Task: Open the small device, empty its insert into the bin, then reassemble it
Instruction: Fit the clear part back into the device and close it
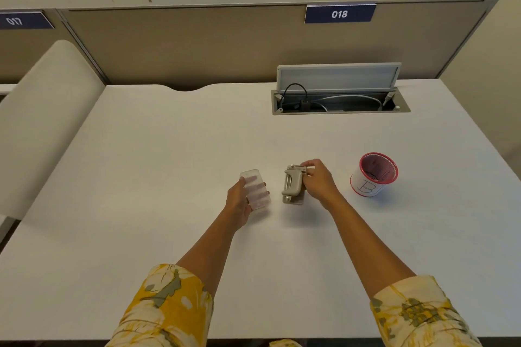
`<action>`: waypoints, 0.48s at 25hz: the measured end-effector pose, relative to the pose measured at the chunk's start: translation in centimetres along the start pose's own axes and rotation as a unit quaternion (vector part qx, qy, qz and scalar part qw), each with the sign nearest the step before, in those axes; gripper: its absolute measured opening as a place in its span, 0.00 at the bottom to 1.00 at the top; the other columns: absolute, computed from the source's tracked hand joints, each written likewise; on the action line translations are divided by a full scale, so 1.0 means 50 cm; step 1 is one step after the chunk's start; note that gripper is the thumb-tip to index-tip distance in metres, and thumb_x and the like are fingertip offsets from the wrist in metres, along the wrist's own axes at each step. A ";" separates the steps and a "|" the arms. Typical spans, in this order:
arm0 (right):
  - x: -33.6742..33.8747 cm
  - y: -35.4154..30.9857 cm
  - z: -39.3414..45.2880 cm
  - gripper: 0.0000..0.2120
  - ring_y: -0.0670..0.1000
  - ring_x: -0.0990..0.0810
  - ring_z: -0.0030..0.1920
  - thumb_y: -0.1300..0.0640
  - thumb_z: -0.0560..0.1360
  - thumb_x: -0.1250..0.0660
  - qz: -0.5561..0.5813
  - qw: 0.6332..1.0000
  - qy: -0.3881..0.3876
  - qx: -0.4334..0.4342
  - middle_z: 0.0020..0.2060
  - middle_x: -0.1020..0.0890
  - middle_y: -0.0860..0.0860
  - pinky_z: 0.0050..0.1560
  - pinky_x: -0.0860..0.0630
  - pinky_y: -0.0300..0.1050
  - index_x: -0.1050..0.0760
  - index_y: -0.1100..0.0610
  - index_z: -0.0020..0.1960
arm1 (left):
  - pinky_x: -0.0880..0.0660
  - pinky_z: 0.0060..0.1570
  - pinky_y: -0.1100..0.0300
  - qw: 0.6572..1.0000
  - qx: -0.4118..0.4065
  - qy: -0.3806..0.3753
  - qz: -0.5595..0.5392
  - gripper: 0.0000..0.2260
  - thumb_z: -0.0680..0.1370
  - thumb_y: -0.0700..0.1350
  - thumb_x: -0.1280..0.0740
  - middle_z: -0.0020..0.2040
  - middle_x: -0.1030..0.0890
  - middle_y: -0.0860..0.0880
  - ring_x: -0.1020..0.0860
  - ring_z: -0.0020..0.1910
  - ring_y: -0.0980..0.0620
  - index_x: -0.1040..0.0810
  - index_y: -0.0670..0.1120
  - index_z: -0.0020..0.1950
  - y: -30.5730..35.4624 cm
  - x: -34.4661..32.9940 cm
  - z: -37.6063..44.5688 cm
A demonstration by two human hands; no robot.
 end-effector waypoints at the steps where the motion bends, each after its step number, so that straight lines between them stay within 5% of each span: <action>1: -0.004 -0.009 0.001 0.13 0.57 0.21 0.56 0.67 0.77 0.37 0.043 0.999 -0.019 0.016 0.59 0.21 0.59 0.55 0.21 0.52 0.29 0.59 0.60 | 0.19 0.48 0.44 1.000 0.010 -0.008 0.008 0.15 0.84 0.49 0.45 0.51 0.16 0.39 0.17 0.48 0.39 0.23 0.42 0.60 -0.002 -0.003 -0.001; 6: -0.039 -0.029 -0.017 0.12 0.53 0.18 0.54 0.67 0.76 0.34 0.082 0.989 -0.100 0.078 0.54 0.18 0.54 0.49 0.17 0.50 0.27 0.54 0.56 | 0.17 0.47 0.45 0.993 0.059 -0.065 0.079 0.14 0.84 0.44 0.44 0.51 0.15 0.40 0.16 0.49 0.40 0.21 0.42 0.59 -0.007 -0.028 -0.020; 12: -0.063 0.006 -0.034 0.12 0.52 0.18 0.54 0.65 0.75 0.34 0.060 0.990 -0.093 0.084 0.54 0.18 0.52 0.51 0.17 0.52 0.27 0.53 0.56 | 0.20 0.50 0.45 0.990 0.069 -0.078 0.092 0.17 0.85 0.48 0.46 0.49 0.17 0.41 0.18 0.46 0.43 0.22 0.42 0.61 -0.015 -0.035 -0.017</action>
Point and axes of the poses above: each hand's wrist, its own z-axis towards the middle knuckle, its own x-axis out of the back of the hand, y = z × x, the point moved 2 cm from there along z, towards the middle knuckle
